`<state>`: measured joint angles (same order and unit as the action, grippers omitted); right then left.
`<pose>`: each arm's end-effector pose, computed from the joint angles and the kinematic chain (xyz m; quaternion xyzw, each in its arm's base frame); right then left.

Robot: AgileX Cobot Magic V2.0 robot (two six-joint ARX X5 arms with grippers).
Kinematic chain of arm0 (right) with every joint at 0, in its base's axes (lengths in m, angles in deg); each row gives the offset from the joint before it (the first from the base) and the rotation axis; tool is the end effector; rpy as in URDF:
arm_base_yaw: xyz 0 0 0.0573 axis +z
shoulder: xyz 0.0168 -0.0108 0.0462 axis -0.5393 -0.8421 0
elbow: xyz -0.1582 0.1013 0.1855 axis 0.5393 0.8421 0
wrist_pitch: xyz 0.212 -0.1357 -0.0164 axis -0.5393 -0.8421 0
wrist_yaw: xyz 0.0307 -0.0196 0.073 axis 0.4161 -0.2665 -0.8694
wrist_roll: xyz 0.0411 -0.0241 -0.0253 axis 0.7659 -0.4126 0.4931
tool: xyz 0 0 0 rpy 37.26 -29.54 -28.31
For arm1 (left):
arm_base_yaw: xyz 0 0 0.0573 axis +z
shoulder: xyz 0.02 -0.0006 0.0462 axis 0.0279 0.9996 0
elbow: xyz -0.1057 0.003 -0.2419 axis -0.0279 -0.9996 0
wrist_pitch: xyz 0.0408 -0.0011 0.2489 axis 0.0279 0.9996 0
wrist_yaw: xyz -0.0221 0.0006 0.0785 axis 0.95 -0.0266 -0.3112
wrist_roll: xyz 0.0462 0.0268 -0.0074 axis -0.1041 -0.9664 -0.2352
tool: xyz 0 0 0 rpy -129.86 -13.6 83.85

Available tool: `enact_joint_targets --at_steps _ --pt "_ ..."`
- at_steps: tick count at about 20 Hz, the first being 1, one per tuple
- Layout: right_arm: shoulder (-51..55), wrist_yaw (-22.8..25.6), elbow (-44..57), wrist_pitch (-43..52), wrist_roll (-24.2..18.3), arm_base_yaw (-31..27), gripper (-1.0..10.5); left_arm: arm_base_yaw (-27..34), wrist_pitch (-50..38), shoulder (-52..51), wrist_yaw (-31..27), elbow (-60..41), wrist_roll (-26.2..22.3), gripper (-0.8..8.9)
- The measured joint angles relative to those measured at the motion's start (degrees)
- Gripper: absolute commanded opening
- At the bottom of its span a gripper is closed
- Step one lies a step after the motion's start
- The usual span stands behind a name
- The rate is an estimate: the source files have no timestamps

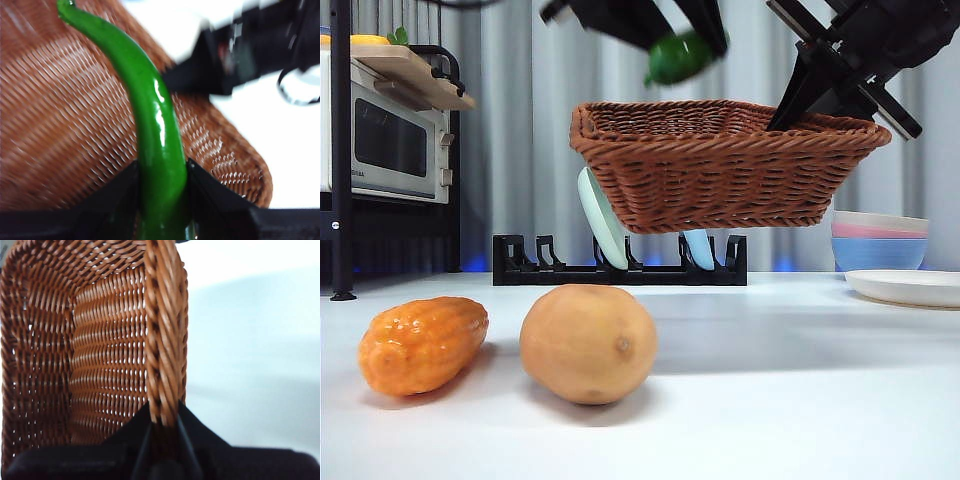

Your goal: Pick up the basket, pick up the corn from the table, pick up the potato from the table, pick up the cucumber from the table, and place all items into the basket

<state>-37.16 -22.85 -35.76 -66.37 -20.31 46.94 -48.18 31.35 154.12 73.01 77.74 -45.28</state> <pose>0.2944 0.0885 0.2844 0.1813 0.3753 0.2719 0.8674 0.2202 -0.2582 0.3296 0.0344 0.3182 -0.3458 0.8820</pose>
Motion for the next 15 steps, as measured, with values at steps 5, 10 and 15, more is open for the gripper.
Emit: enact_joint_targets --at_steps 5,10,15 --pt "0.0 0.0 0.0 -0.1 0.7 0.0 -0.2 -0.7 0.0 6.1 -0.2 -0.2 0.3 1.38" --pt "0.0 -2.9 0.0 -0.2 0.7 0.0 -0.2 -0.7 -0.6 5.8 -0.2 -0.2 0.3 4.74" --pt "0.0 -2.8 0.0 -0.3 0.9 0.0 -0.2 -0.7 2.2 3.4 -0.2 -0.2 0.3 4.73"
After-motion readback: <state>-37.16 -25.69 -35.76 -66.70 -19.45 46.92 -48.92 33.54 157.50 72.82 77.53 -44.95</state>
